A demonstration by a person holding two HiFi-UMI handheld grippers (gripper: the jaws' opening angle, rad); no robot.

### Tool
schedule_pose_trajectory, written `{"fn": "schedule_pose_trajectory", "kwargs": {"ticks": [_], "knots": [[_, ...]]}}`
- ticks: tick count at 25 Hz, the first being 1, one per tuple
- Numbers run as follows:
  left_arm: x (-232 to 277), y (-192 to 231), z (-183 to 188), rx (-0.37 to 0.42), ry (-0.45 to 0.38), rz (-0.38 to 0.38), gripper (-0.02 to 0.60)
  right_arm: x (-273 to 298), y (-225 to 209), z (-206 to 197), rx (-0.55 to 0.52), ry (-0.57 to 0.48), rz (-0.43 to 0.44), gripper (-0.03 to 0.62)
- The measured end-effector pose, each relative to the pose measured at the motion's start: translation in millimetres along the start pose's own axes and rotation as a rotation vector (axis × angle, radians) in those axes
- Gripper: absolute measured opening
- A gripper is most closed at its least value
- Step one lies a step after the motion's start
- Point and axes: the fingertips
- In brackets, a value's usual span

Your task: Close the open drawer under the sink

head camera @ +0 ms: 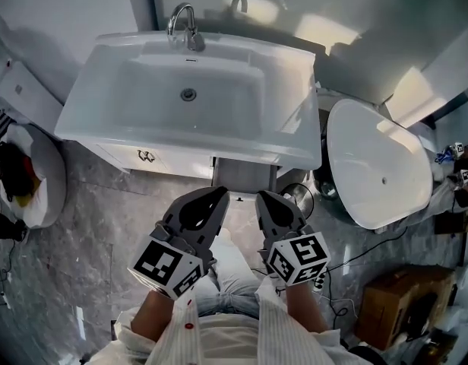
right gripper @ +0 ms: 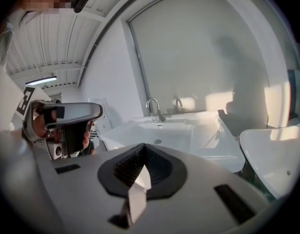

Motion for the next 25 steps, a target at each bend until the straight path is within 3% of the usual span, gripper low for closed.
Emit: {"fn": "schedule_pose_trajectory", "kwargs": {"ticks": [7, 25], "knots": [[49, 18, 20, -0.008, -0.005, -0.010, 0.018, 29, -34, 17, -0.012, 0.029, 0.008, 0.009], [84, 37, -8, 0.002, 0.100, -0.078, 0.018, 41, -65, 4, 0.052, 0.033, -0.105, 0.009]]}}
Point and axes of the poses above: the fingertips, and each gripper's own axes: x forward along the fingers, y to its left, z out of its top, and after that the axes turned 8 degrees about -x, right-handed
